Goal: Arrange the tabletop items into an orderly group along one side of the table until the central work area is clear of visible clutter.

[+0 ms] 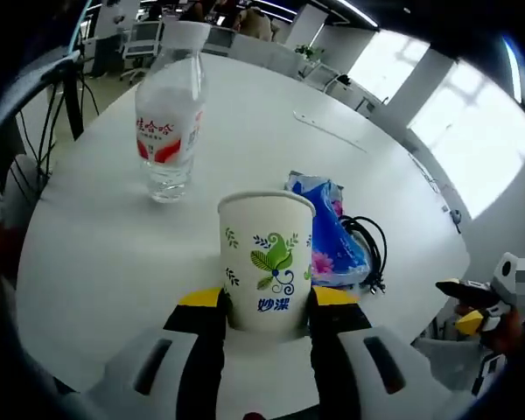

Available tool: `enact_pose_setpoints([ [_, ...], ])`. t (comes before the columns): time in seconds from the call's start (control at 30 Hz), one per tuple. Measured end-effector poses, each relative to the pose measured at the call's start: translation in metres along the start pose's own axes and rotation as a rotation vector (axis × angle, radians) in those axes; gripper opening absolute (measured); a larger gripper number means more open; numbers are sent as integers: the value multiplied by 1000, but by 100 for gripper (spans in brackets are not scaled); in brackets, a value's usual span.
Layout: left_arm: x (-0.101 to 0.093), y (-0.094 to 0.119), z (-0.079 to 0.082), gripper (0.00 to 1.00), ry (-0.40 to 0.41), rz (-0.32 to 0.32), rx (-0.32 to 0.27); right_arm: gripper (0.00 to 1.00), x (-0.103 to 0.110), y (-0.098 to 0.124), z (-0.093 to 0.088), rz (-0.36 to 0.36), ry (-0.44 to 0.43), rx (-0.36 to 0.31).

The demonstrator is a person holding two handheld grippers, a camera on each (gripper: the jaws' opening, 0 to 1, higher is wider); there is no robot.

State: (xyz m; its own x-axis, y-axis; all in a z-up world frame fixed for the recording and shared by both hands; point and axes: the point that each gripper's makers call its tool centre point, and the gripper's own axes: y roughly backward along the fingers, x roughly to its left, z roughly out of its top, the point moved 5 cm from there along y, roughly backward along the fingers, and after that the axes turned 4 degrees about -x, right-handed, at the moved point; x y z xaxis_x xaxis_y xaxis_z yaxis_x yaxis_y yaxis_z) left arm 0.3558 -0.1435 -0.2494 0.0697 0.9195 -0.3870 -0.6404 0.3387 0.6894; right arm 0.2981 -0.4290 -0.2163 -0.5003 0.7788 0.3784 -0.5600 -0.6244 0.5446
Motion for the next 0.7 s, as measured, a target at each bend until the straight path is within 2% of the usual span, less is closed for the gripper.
enact_pose_setpoints([
  [0.2, -8, 8, -5, 37, -1, -22, -6, 69, 4, -2, 7, 21, 22, 19],
  [0.47, -24, 19, 1, 36, -43, -53, -42, 68, 7, -4, 21, 41, 40, 22],
  [0.7, -35, 20, 8, 36, -62, -74, -65, 68, 10, -6, 26, 60, 57, 36],
])
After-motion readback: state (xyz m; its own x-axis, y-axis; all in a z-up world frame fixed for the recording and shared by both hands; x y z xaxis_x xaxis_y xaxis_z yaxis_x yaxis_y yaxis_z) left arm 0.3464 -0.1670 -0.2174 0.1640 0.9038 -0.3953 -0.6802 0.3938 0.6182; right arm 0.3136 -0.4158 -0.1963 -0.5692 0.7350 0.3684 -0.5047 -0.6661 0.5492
